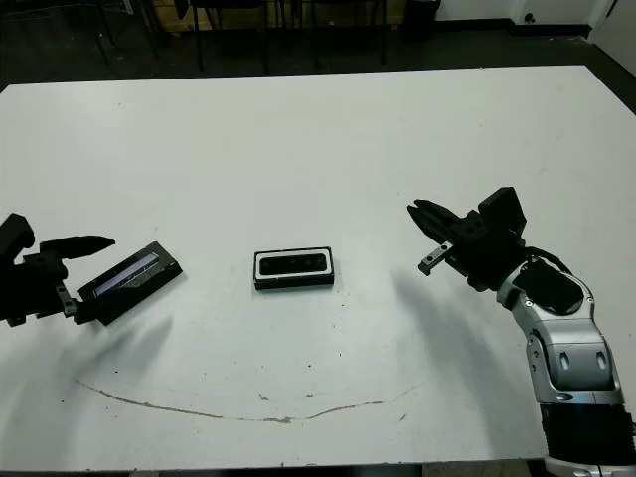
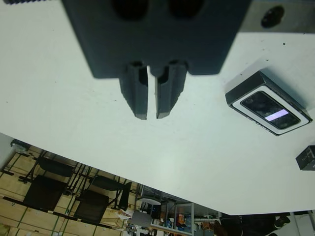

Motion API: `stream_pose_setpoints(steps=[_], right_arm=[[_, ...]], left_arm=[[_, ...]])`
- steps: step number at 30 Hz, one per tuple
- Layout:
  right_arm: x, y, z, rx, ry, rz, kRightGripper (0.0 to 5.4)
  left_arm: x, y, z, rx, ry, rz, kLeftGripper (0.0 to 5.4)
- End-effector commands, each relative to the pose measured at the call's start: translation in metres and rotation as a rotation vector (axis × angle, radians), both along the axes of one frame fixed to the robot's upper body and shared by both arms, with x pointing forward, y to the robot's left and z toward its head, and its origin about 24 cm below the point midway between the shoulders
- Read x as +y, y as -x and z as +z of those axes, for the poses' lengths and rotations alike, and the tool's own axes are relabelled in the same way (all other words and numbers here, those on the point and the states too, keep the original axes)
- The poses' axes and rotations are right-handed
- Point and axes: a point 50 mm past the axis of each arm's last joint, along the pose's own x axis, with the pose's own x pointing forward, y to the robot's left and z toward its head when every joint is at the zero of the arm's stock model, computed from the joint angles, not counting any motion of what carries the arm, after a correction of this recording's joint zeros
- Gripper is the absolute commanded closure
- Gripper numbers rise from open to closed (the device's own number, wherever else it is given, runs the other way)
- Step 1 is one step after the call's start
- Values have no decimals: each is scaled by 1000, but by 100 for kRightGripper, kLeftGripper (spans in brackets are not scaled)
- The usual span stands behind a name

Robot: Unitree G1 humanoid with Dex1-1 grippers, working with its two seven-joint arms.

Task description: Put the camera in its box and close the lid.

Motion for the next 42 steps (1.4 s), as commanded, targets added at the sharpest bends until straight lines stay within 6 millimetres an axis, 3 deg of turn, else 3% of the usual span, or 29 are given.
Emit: stream_pose_setpoints(steps=[1,27,30,42], right_arm=[[-5,1,-3,19,15,-8,540],[-7,2,-5,14,-11,7,540],[-6,3,-5,8,-2,1,540],[-8,2,-4,0,-6,11,540]], left_arm=[[2,1,-10,28,-17,16,2],[10,12,-37,105,-39,82,1],[8,12,-39,112,-19,80,30],[4,12,-41,232,68,36,250]])
